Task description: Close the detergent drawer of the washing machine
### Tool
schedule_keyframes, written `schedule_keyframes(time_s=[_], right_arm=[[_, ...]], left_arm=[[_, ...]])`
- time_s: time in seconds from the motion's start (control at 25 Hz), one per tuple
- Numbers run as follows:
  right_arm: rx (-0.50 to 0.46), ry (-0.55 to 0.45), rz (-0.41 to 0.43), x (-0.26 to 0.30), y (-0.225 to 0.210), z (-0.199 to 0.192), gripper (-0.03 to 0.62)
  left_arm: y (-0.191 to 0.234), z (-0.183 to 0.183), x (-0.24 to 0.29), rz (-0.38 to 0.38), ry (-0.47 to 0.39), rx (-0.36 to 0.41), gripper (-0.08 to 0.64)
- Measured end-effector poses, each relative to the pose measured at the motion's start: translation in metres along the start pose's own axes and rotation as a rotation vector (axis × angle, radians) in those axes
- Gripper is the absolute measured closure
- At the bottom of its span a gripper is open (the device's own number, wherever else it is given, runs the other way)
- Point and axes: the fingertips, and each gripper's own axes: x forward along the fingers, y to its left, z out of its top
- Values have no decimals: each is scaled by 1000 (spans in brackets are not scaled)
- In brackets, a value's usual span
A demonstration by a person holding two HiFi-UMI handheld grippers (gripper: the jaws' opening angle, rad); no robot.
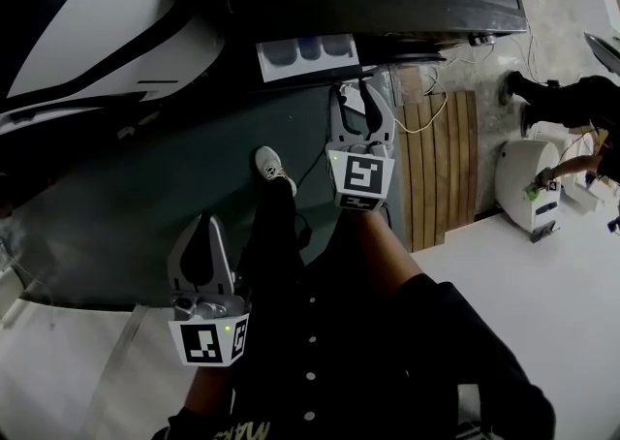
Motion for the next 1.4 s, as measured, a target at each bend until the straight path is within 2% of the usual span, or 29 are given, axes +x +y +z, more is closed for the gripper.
schedule_keyframes(time_s=[0.2,0.44,0.6,0.76,1.4], right_arm=[[15,-1,-8,9,-2,6,410],[-14,0,-16,18,-6,4,414],[33,-9,13,28,-3,13,414],[-20,-26,6,36,-8,8,417],[14,-28,-1,54,-9,26,428]], left_arm=[[4,0,1,13,4,-4,558],[6,1,3,19,7,-10,558],[6,2,5,23,13,-13,558],[11,3,5,32,13,-18,558],[11,1,9,49,23,-20,558]])
